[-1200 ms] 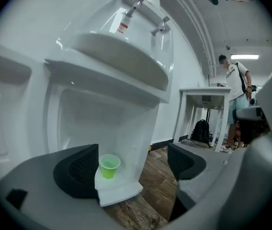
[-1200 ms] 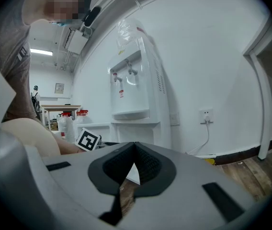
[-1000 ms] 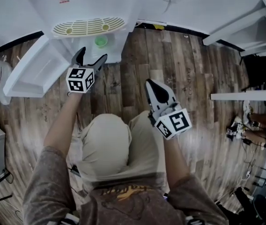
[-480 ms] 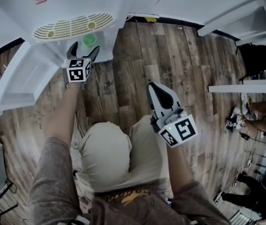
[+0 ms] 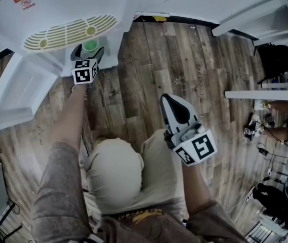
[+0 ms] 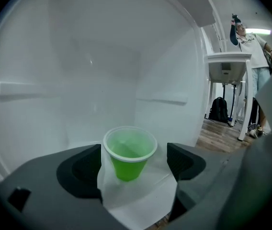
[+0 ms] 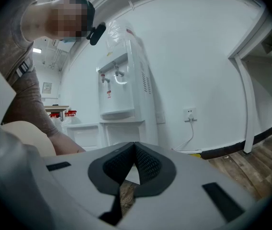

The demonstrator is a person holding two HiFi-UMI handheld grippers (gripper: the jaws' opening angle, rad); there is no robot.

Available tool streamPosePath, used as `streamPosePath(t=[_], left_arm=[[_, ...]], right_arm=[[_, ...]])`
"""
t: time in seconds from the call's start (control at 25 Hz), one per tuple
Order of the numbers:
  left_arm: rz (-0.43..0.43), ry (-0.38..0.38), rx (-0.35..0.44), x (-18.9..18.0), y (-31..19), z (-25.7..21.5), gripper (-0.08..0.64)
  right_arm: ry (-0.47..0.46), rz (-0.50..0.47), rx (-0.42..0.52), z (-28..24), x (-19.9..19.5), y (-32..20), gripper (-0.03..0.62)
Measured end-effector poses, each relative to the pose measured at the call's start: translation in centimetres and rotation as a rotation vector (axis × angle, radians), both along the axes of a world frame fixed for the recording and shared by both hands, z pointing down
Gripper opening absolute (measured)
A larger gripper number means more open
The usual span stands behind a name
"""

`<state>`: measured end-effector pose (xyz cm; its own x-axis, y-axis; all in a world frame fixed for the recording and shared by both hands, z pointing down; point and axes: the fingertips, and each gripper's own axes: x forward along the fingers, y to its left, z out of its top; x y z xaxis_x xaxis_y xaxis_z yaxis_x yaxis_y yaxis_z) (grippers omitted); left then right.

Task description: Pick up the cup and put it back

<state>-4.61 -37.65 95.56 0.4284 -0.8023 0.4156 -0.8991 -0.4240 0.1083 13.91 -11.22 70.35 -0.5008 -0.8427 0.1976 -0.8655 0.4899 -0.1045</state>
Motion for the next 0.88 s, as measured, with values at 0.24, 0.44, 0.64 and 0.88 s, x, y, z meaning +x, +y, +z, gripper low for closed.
streamPosePath(t=[0.24,0.44,0.64,0.88], left_arm=[[-0.003,-0.024,-0.002,0.0,-1.3,0.2,0.399],[-0.015,-0.011,-0.002,-0.2,-1.4,-0.1,0.353],[-0.007,0.004,0.011,-0.6,-1.2,-1.4,0.347],[0.024,0.011,0.050,-0.6,0.1,-5.1,0.342]], right_arm=[[0.007,0.017,-0.011,0.3,0.5,0.0,0.002],[0.007,0.014,-0.015,0.3,0.4,0.2,0.002],[0.002,0.008,-0.010,0.1,0.2,0.3,0.002],[-0.008,0.000,-0.003,-0.1,0.3,0.7,0.002]])
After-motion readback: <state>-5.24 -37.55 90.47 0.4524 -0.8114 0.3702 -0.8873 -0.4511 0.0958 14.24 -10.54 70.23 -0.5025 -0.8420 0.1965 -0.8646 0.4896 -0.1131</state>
